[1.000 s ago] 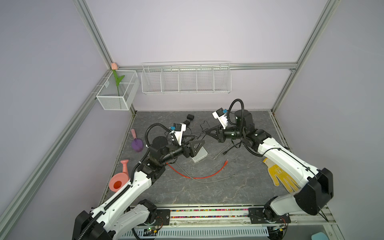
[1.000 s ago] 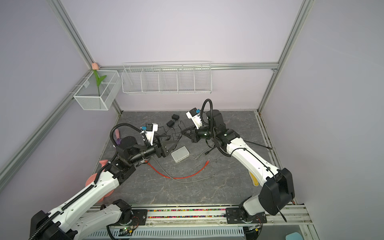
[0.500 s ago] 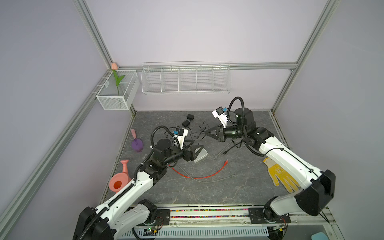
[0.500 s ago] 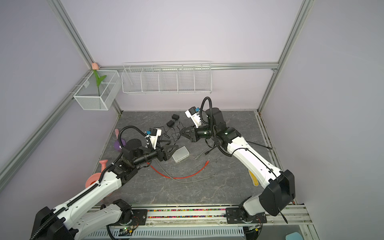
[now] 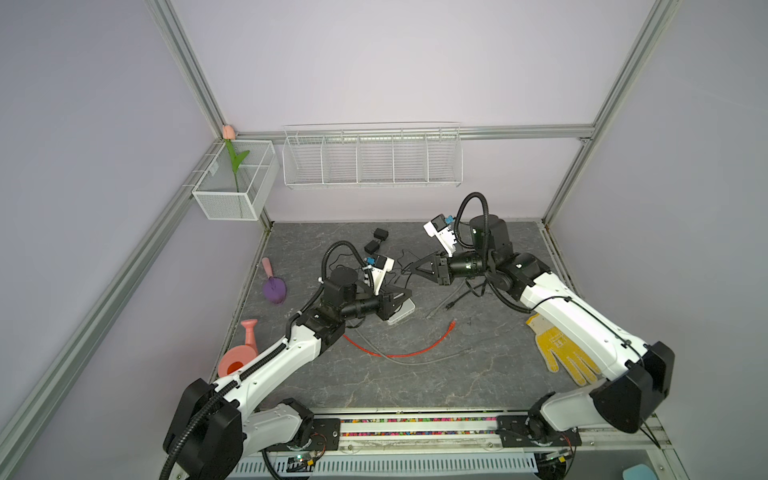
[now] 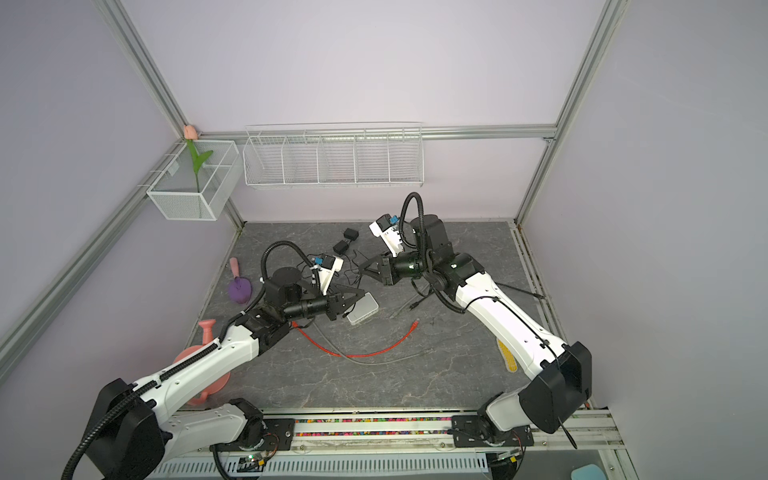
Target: Insert the plug into the switch port
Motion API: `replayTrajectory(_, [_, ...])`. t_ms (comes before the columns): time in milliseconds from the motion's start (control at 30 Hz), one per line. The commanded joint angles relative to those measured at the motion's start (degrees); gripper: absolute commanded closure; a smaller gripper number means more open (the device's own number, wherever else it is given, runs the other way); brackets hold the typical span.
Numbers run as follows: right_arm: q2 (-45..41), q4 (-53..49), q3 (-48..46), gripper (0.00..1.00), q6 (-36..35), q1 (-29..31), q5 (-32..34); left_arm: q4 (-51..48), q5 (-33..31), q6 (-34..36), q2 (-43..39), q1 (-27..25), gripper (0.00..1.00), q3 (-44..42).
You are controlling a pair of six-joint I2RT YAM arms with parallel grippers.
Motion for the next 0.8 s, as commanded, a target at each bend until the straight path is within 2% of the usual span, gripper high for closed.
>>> replayTrajectory(0, [-4.8,-3.0,-2.3,0.43,-6.5,-0.4,1.1,5.2,4.4,-4.7,-0.8,0.0,1.0,0.6])
replayTrajectory(67, [-10.5,2.5,-9.2,0.3,-7.2,-0.3,4.2,8.0,5.7,-7.3,-0.8,0.0,1.0,-0.1])
replayTrajectory(200, [-21.4,13.0,-22.4,0.07,-5.8,0.2,6.2,15.2,6.7,-12.4,-0.5,-0.1,1.0,-1.4])
replayTrajectory(233, [-23.6,14.7,-25.3,0.07,-4.8,0.4,7.7,17.1,6.6,-13.6,-0.5,0.0,1.0,-1.7])
replayTrajectory(267, [-25.3,16.8,-27.8,0.12,-3.6,0.5,8.4,18.9,6.4,-14.7,-0.4,0.0,1.0,-2.1])
replayTrajectory(400, [-29.4,21.9,-36.2,0.11,4.6,0.6,11.3,24.0,5.0,-18.3,-0.7,0.0,1.0,-2.4])
replayTrajectory(500, [-30.8,30.0,-41.3,0.12,6.5,1.4,7.0,28.2,3.4,-22.1,-1.0,0.0,1.0,-3.8])
replayTrajectory(667, [-31.4,30.2,-42.4,0.11,0.7,8.0,10.9,36.4,-0.4,-29.2,-2.2,-0.4,1.0,-7.7])
replayTrajectory(767, [-30.2,29.9,-41.4,0.03,-2.8,11.1,13.1,37.1,-3.7,-30.2,-3.7,-2.0,1.0,-8.7])
